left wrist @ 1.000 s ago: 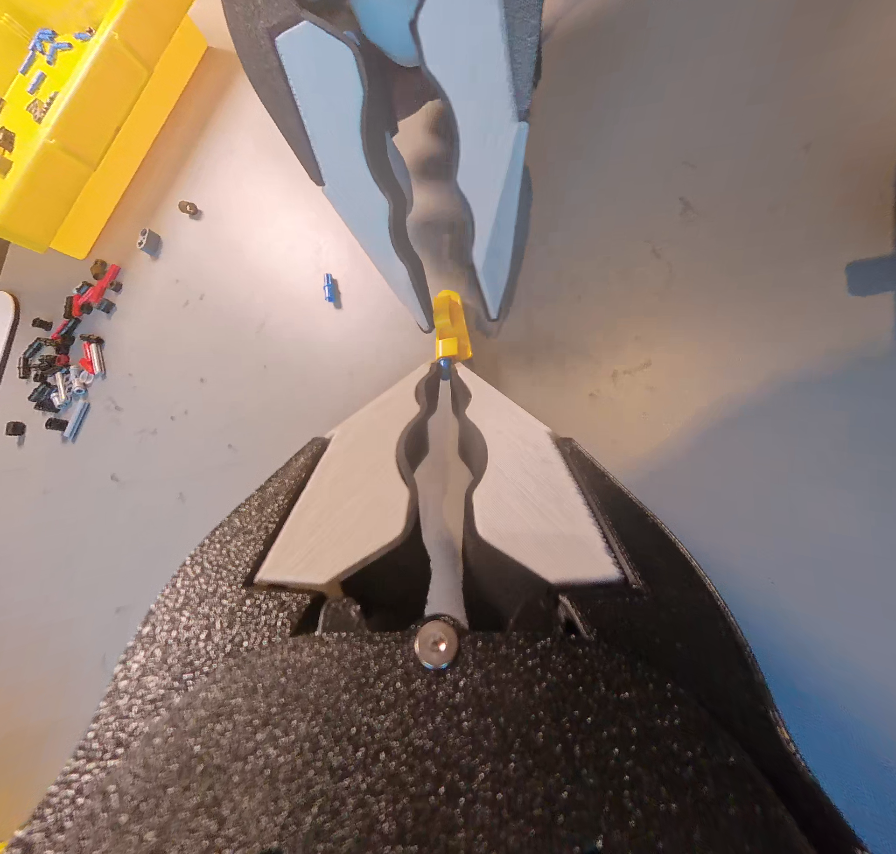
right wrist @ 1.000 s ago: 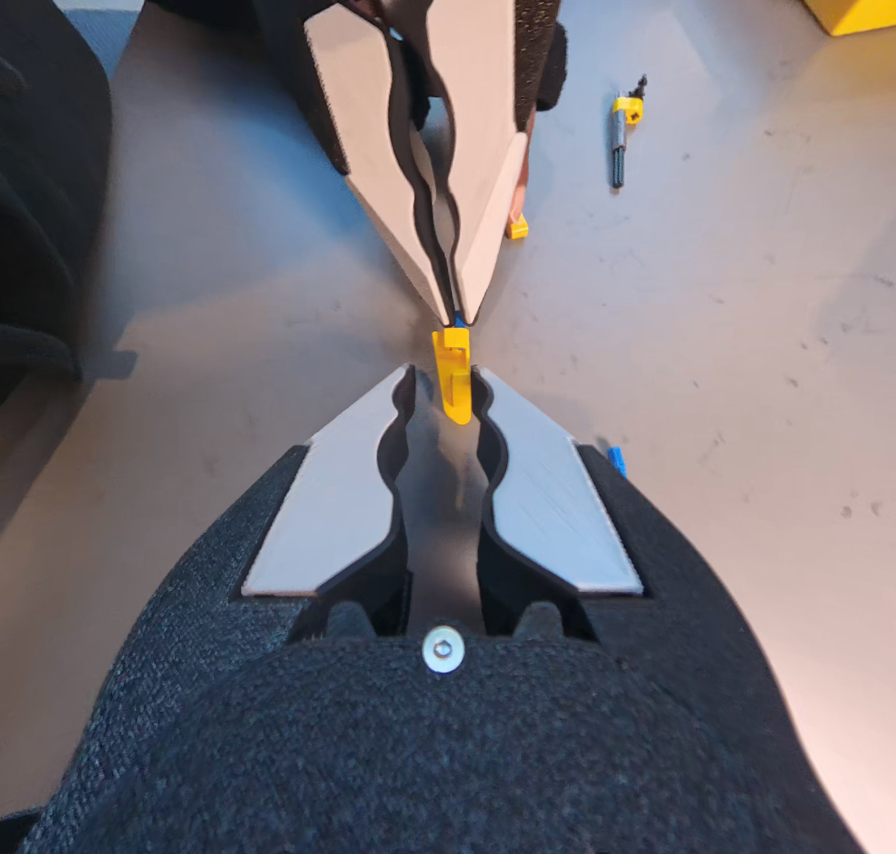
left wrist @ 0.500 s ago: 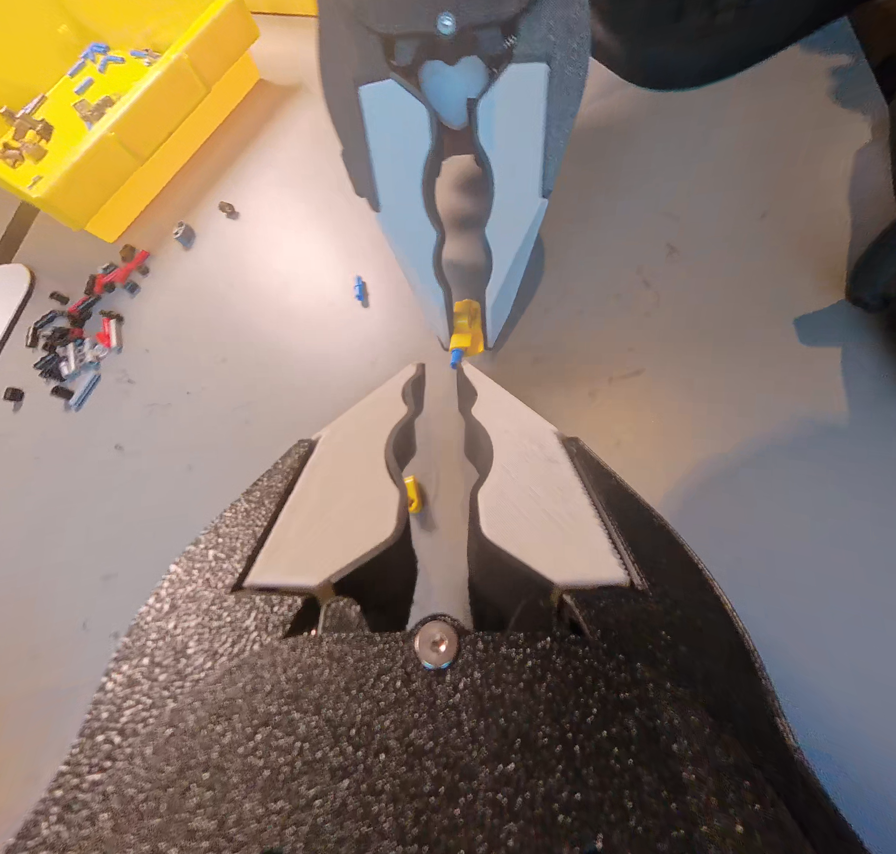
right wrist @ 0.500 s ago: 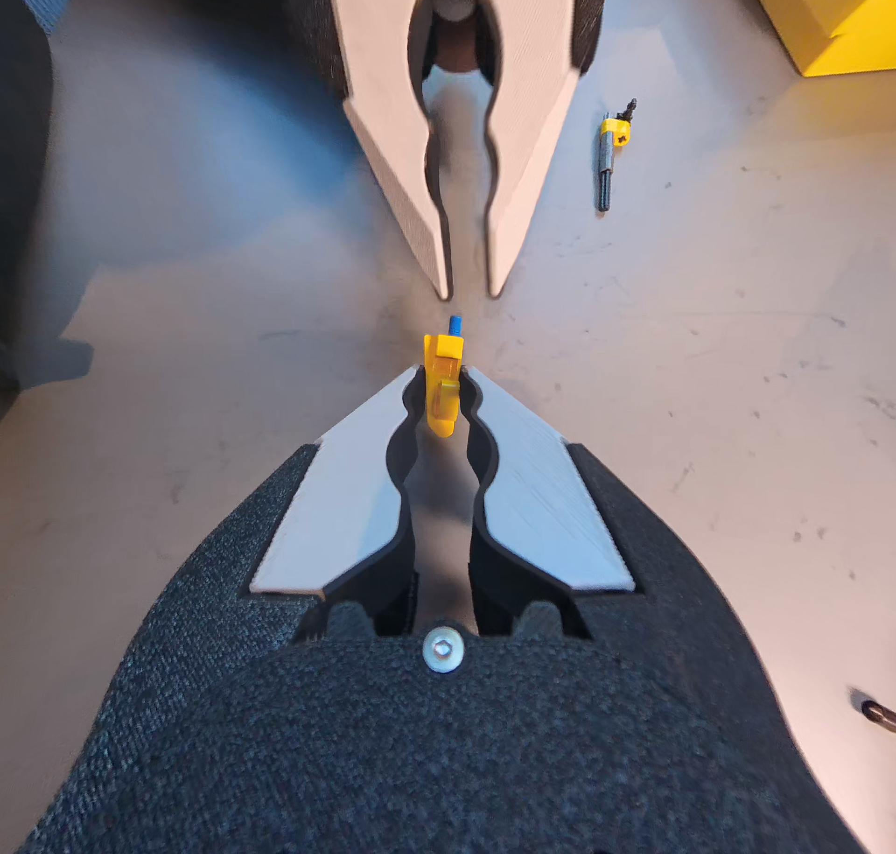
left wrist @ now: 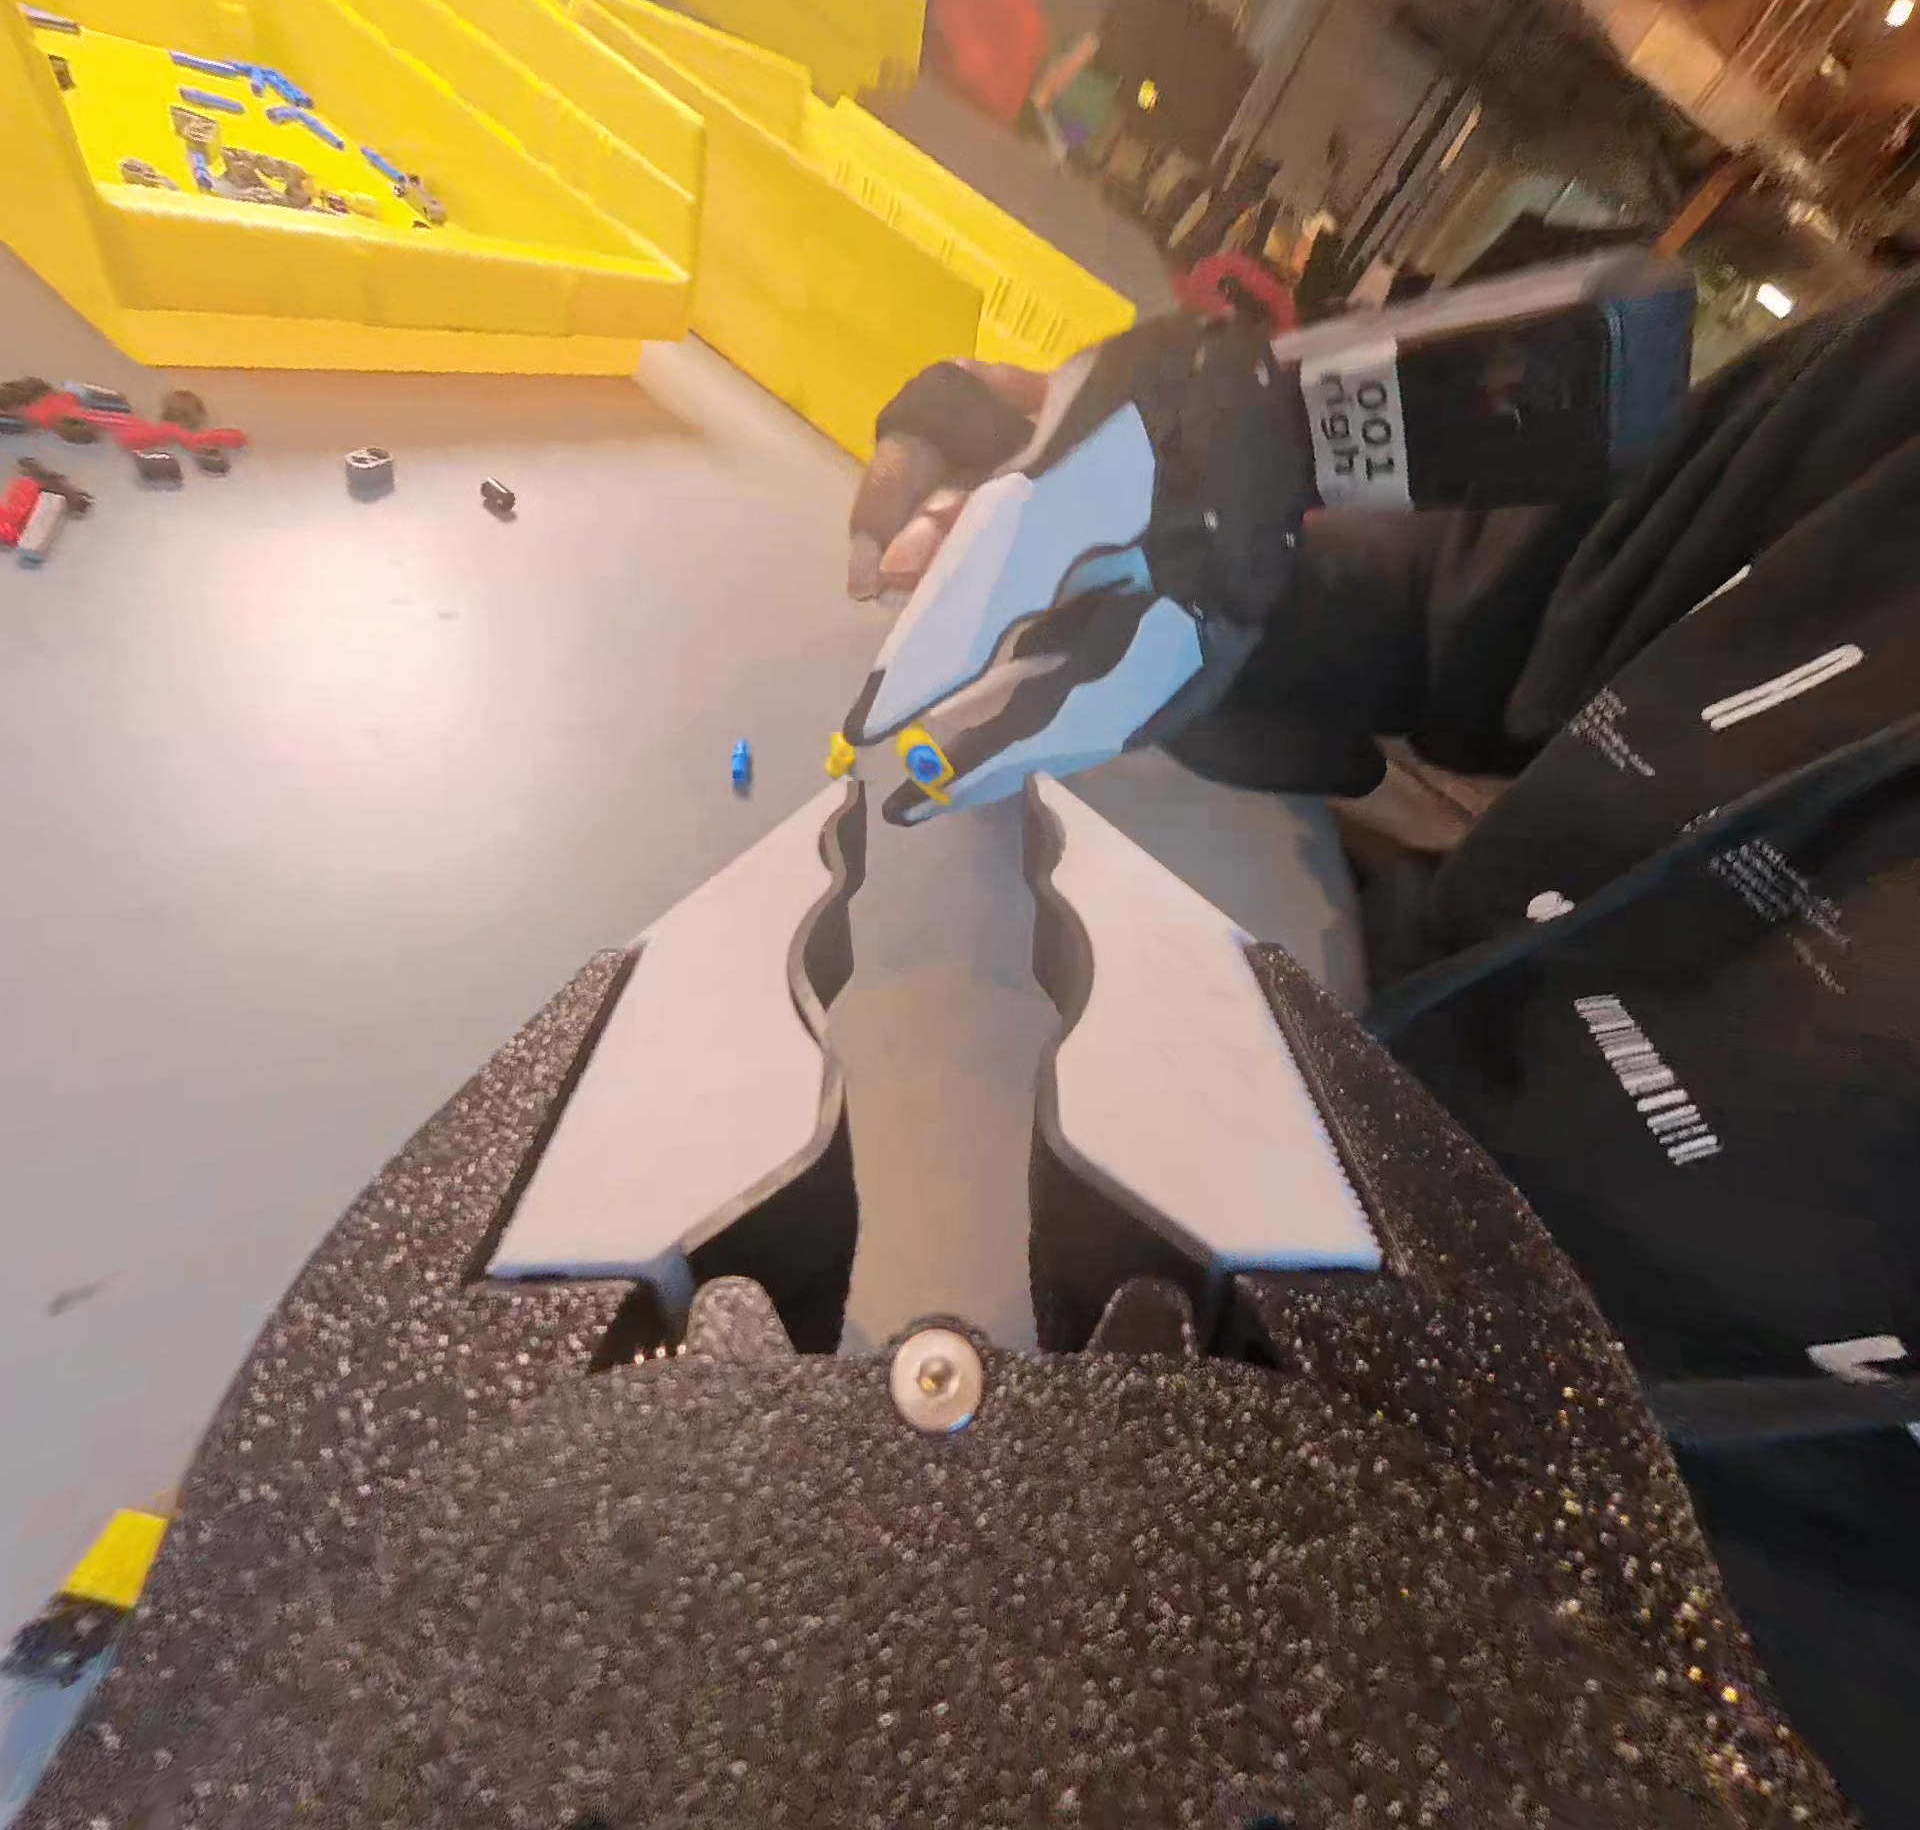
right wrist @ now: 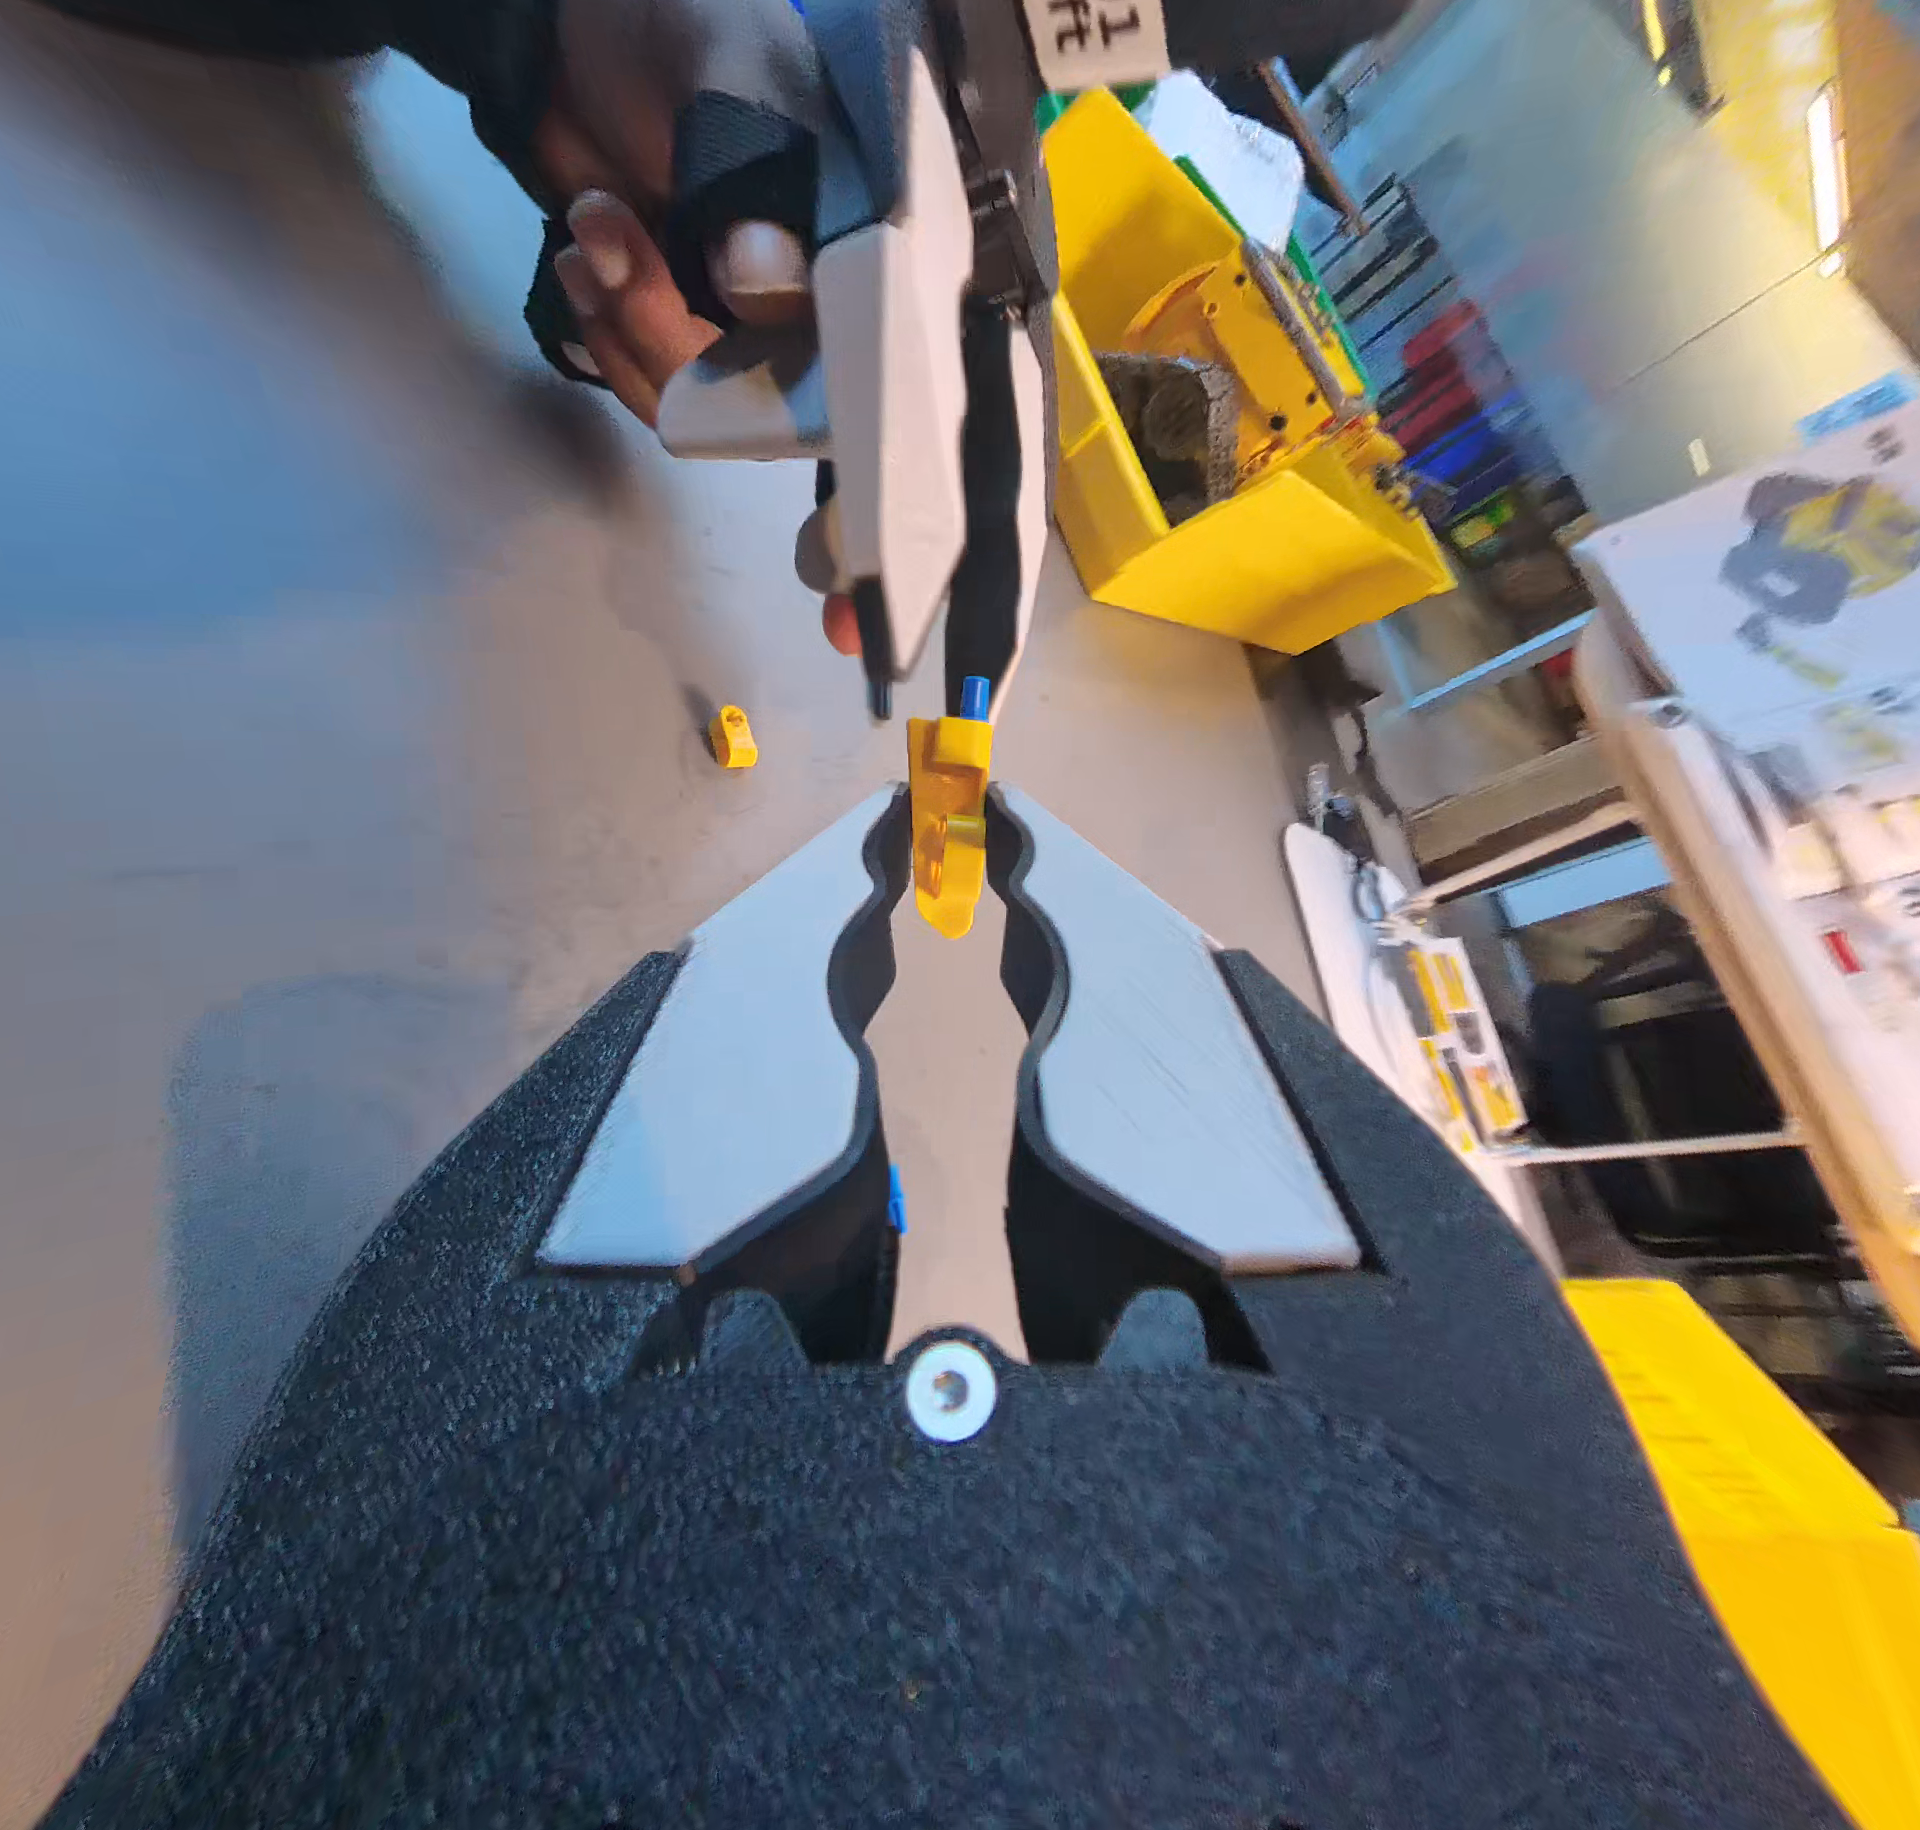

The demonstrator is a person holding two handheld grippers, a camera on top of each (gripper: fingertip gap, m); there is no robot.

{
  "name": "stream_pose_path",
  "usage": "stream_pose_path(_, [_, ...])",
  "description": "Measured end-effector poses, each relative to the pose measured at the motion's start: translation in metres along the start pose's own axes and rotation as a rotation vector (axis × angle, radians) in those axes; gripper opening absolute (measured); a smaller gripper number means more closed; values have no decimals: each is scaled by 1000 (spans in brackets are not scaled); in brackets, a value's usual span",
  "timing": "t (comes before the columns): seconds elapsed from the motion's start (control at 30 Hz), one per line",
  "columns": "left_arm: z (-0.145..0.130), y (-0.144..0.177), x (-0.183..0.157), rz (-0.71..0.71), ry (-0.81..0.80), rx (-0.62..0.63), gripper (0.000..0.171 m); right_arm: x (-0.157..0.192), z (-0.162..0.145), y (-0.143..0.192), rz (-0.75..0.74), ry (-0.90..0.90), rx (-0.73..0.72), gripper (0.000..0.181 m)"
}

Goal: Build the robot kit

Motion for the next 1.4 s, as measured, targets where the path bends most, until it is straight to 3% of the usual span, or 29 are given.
stream_pose_path(0.2, [0,-3,-2,33,-49,-9,8,6,4,0,-60,118,15,13])
stream_pose_path(0.3, [2,-2,-11,106,-240,24,6,1,1,4,-4,-8,-61,14])
stream_pose_path(0.43, [-5,-4,-25,284,-649,125,6,-13,-11,11,219,-327,-151,27])
stream_pose_path(0.53, [-9,-11,-32,329,-781,153,6,-8,-13,10,286,-331,-140,17])
stream_pose_path(0.63, [-11,-13,-33,339,-811,167,6,-3,-12,8,230,-249,-103,8])
stream_pose_path(0.73, [-10,-12,-27,340,-719,148,7,-4,-8,11,164,-180,-110,7])
stream_pose_path(0.9, [0,-4,-15,170,-316,21,27,-3,-4,15,-9,-12,-109,7])
stream_pose_path(1.03, [2,-5,-8,64,-79,-31,21,-3,-2,16,-50,32,-102,7])
stream_pose_path(1.1, [1,-5,-4,84,-40,-33,14,0,-2,14,-67,73,-85,7])
stream_pose_path(1.3, [-1,-5,1,139,-32,-6,12,4,4,15,-151,189,-87,7])
stream_pose_path(1.4, [-1,-5,-2,96,-30,-31,8,6,6,15,-168,237,-81,7])
Point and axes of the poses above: each gripper's, where its closed fingertips meet, y back along the fingers, z out of its top, x = y × z across the jaws, the point moved 10 cm from there along y, back along the fingers, and after that the axes turned 4 degrees about x, right-handed, at the moved point
